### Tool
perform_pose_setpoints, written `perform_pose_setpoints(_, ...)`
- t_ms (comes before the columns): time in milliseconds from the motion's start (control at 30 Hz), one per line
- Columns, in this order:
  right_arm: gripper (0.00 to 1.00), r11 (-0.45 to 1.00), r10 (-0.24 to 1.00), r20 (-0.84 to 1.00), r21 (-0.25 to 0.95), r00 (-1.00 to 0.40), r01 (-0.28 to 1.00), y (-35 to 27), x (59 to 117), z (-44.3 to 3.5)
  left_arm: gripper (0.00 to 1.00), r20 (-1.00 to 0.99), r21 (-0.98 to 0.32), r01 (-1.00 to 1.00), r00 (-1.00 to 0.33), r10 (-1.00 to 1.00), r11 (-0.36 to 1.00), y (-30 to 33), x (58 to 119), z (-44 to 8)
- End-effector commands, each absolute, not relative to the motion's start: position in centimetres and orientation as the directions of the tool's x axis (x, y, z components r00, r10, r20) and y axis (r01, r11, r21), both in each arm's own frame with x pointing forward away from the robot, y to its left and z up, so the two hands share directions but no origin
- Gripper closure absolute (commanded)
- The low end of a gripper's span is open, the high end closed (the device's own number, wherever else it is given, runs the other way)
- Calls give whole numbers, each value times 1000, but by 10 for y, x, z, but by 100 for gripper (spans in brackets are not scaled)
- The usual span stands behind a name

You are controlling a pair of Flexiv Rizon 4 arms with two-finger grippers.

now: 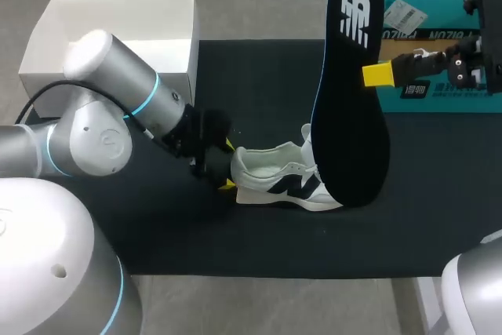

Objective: Take the shoe out of the shoebox, open the shoe tongue, remove and reinsert the insole, then place the shoe into the shoebox

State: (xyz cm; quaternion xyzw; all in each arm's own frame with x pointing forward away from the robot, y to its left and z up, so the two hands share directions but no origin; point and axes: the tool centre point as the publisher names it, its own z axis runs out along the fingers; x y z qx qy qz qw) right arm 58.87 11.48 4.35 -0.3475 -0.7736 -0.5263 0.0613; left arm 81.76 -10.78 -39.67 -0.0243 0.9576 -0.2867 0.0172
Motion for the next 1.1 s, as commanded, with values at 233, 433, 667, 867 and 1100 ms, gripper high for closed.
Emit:
perform_pose_setpoints(233, 100, 211, 473, 462, 767, -750, 606, 117, 593, 46, 0, -31, -433, -34, -998, -53, 901, -96, 820, -372)
perform_pose_setpoints(433, 100, 211, 473, 462, 767, -750, 606, 117, 593, 46, 0, -30, -425, -54, -997, -74, 903, -81, 821, -360)
perform_pose_setpoints(667, 100, 211, 473, 462, 767, -750, 606, 117, 593, 46, 0, -30, -425, -54, -997, -74, 903, -81, 821, -360)
perform_pose_setpoints(867, 100, 211, 473, 462, 767, -750, 606, 117, 593, 46, 0, -30, -425, -54, -997, -74, 903, -81, 821, -360)
perform_pose_setpoints(1100, 100, 211, 473, 462, 767, -750, 606, 117, 593, 46, 0, -30, -425, -54, -997, -74, 903, -81, 821, -360)
